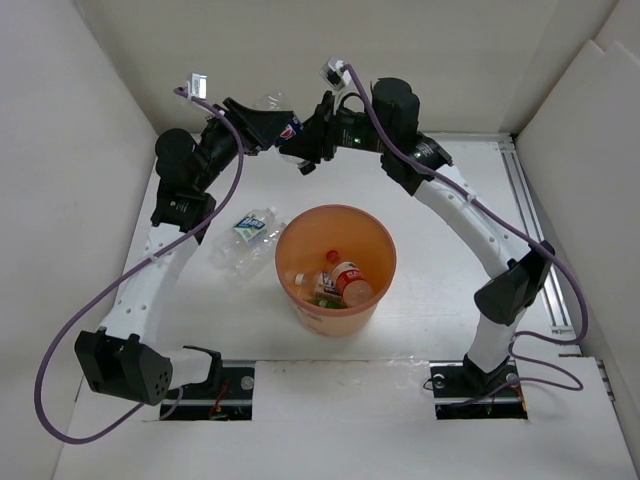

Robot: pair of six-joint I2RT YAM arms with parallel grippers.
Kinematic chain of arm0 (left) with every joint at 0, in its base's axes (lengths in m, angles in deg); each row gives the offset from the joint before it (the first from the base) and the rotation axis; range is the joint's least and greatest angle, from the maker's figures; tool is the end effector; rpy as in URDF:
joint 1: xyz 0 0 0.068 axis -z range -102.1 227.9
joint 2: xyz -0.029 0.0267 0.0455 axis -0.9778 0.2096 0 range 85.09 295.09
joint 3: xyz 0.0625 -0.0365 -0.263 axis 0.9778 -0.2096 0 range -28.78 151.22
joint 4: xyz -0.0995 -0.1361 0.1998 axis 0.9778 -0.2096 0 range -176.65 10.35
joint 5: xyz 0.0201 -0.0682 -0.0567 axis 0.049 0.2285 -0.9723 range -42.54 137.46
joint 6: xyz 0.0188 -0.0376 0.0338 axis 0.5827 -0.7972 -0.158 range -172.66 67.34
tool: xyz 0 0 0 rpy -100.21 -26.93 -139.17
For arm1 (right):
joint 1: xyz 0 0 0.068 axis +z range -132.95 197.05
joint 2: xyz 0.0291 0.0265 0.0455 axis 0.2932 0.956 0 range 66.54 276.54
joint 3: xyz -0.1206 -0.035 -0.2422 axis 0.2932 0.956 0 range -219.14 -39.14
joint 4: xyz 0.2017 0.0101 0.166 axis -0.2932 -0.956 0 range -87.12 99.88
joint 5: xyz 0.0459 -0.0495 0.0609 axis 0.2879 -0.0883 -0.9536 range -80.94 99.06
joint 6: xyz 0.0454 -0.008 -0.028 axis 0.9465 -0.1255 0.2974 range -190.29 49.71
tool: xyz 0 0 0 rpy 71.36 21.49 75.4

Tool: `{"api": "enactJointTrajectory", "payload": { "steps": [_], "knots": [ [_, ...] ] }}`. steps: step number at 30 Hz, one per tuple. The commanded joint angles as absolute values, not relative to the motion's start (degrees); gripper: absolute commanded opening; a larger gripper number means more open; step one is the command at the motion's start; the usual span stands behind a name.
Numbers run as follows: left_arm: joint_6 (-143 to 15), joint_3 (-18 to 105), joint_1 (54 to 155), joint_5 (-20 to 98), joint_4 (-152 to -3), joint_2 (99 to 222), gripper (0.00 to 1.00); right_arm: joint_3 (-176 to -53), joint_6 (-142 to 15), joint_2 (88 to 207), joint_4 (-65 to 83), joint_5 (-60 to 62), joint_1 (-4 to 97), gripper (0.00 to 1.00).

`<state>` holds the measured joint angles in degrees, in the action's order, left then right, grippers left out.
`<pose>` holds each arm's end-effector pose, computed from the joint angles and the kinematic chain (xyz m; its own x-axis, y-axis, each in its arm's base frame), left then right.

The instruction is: Put the plastic bottles in the bin

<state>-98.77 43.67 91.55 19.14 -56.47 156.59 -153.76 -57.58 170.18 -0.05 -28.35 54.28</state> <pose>0.2645 -0.0817 0.4708 -0.1776 -0.6098 -0.7724 0.7219 0.4527 -0.5234 0.3162 0.2675 0.4775 -0.1977 0.0692 -0.9778 -0.9438 0.2560 0.2090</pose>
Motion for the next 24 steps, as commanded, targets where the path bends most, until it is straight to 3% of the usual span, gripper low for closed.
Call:
{"api": "enactJointTrajectory", "payload": {
  "steps": [1,3,4,5,12,18,20,22,24],
  "knots": [
    [-100.3,42.9,92.7,13.3,-50.5,154.7,0.33,-154.0,-56.3,168.4,5.5,-27.5,54.0,0.15],
    [-100.3,42.2,92.7,13.3,-50.5,154.0,0.57,-151.6,-56.3,167.5,6.0,-27.5,54.5,0.03],
    [-99.8,42.2,92.7,14.1,-50.5,153.3,0.75,-150.7,-56.3,166.9,6.0,-27.5,54.5,0.0],
    [-98.7,42.2,92.7,14.8,-51.0,152.7,1.0,-149.5,-56.3,166.1,6.0,-27.0,54.5,0.0],
    [-86.3,51.5,92.0,33.5,-72.3,152.1,1.0,-127.8,-59.1,150.8,6.0,-19.4,54.5,0.0],
    [-86.6,51.4,89.9,47.0,-81.8,151.5,1.0,-109.3,-59.6,138.1,7.2,-11.9,57.5,0.03],
    [-86.6,50.0,89.9,47.5,-83.6,152.1,1.0,-105.5,-59.7,136.1,7.7,-10.5,59.1,0.5],
    [-87.2,49.3,89.9,49.1,-86.6,152.7,1.0,-104.0,-59.7,133.5,7.7,-10.5,59.8,0.79],
    [-87.2,46.8,89.9,49.7,-88.3,152.7,1.0,-102.2,-59.7,131.0,7.2,-9.4,61.3,1.0]
  ]
}}
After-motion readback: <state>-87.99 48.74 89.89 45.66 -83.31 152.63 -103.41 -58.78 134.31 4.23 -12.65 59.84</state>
